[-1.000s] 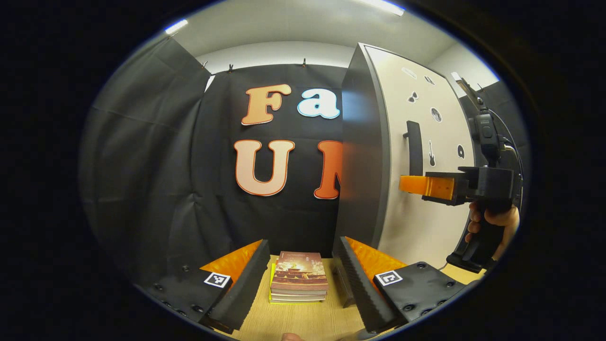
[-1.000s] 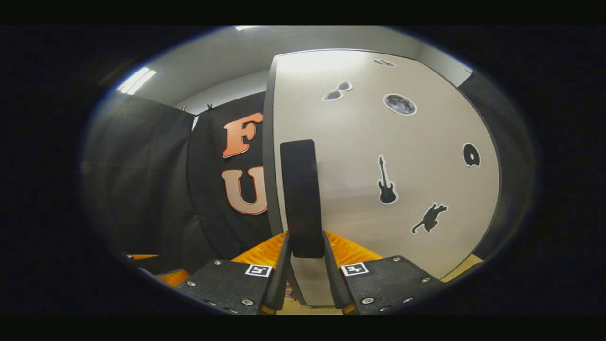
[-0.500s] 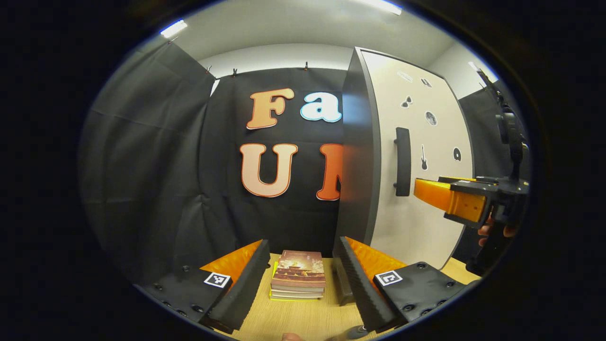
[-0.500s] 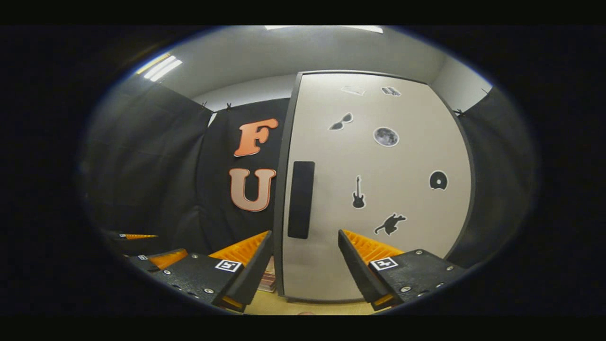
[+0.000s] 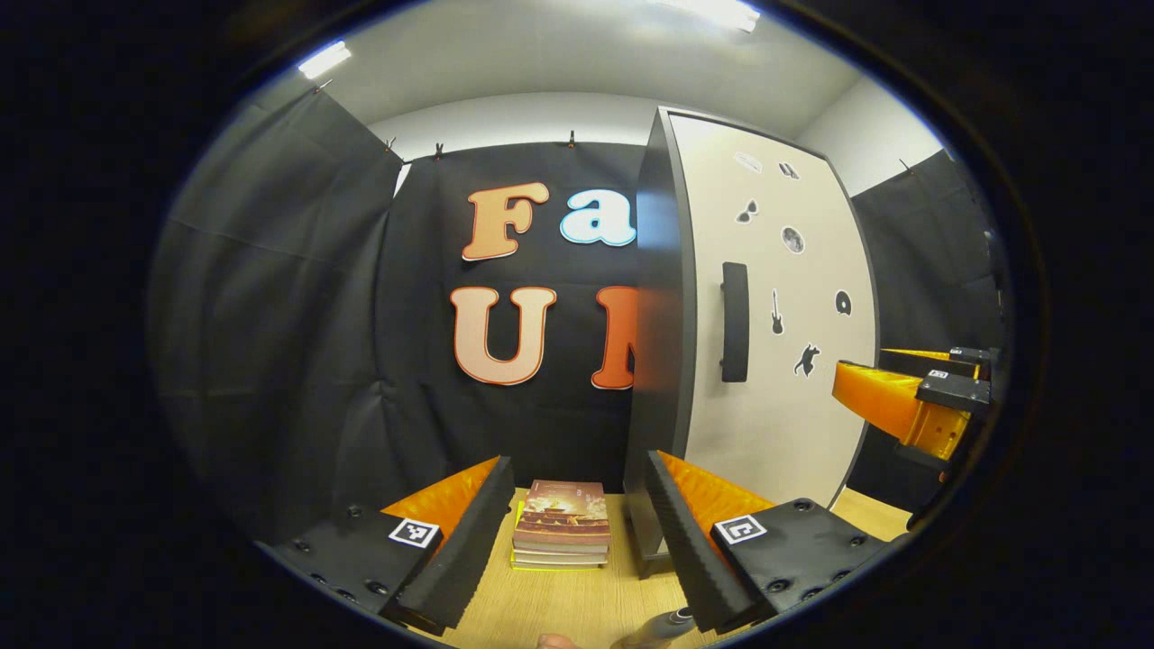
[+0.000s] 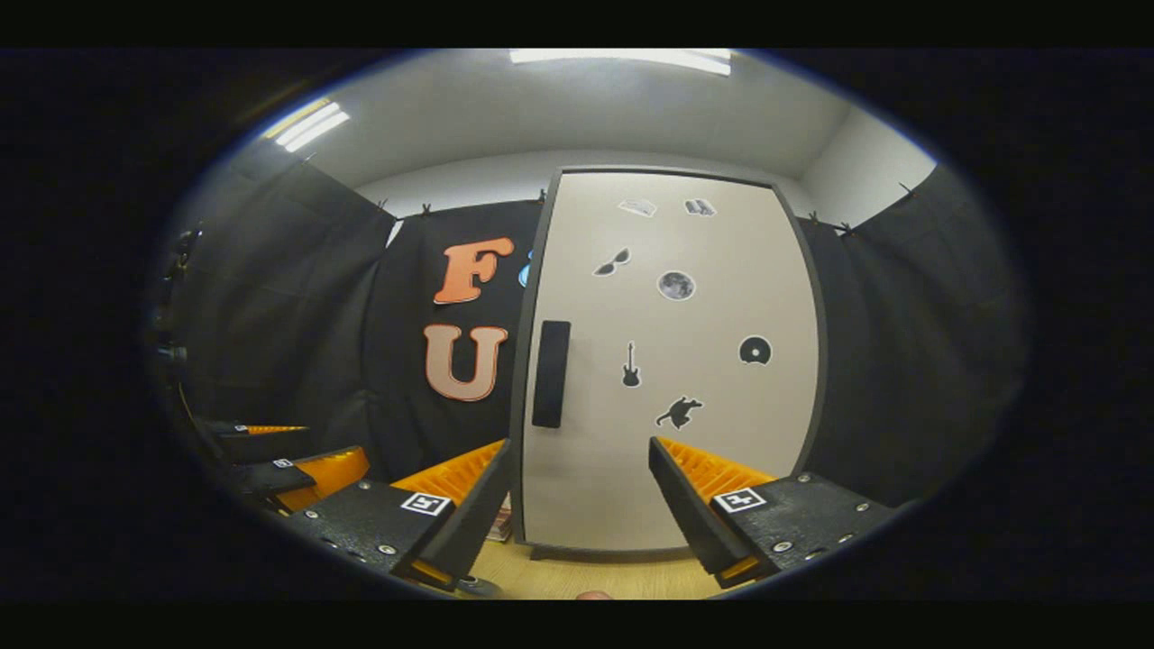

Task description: Open the cabinet door with the right hand, grasp the bottle in the cabinet with the left hand and place it on the coaster, then close the cabinet door with the right hand.

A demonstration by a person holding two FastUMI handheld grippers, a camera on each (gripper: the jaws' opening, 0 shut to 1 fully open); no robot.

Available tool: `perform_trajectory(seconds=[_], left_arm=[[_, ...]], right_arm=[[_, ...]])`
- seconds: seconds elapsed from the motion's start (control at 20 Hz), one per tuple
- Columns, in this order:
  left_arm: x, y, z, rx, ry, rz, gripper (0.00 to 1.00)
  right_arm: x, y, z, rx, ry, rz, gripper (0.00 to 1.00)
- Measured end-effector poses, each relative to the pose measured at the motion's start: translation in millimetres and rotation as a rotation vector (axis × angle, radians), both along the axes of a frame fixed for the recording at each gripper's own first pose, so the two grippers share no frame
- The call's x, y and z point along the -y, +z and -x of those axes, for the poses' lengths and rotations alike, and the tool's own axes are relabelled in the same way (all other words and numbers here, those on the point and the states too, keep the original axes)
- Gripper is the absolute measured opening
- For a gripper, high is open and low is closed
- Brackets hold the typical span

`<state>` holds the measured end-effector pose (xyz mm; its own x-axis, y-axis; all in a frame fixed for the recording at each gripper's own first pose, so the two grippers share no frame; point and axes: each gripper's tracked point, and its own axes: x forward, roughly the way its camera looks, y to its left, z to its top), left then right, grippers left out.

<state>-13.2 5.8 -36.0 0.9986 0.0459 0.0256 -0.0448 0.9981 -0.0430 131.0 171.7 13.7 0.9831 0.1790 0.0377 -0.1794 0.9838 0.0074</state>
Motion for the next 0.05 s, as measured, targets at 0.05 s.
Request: perform_trajectory(seconds=[0.05], left_arm=[[-1.3, 1.6, 2.8, 0.002, -0.009, 0.002, 0.96]], right_arm=[[0.9, -0.1, 6.1, -0.007, -0.013, -0.006, 0.91]])
